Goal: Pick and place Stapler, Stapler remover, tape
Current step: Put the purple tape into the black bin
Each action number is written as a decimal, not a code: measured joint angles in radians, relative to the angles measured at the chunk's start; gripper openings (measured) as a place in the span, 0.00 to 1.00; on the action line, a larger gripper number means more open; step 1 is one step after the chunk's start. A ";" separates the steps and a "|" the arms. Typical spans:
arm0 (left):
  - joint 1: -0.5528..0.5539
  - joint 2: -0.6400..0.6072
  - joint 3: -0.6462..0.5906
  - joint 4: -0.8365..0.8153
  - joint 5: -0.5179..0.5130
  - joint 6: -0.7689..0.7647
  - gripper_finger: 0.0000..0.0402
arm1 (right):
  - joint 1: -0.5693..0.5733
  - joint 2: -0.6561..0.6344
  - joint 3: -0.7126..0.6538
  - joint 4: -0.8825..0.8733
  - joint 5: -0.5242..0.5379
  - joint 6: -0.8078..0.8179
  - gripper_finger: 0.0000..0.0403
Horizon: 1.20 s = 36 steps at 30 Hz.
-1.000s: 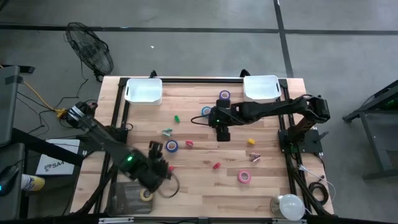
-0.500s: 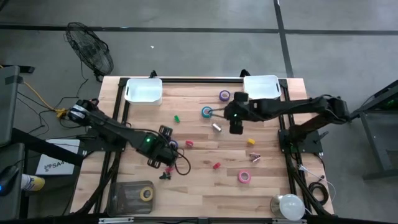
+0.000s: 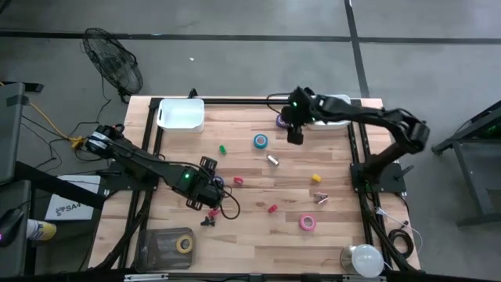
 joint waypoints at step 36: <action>0.224 -0.402 -0.356 0.598 0.217 0.170 0.44 | -0.186 0.430 0.197 -0.081 -0.111 -0.225 0.47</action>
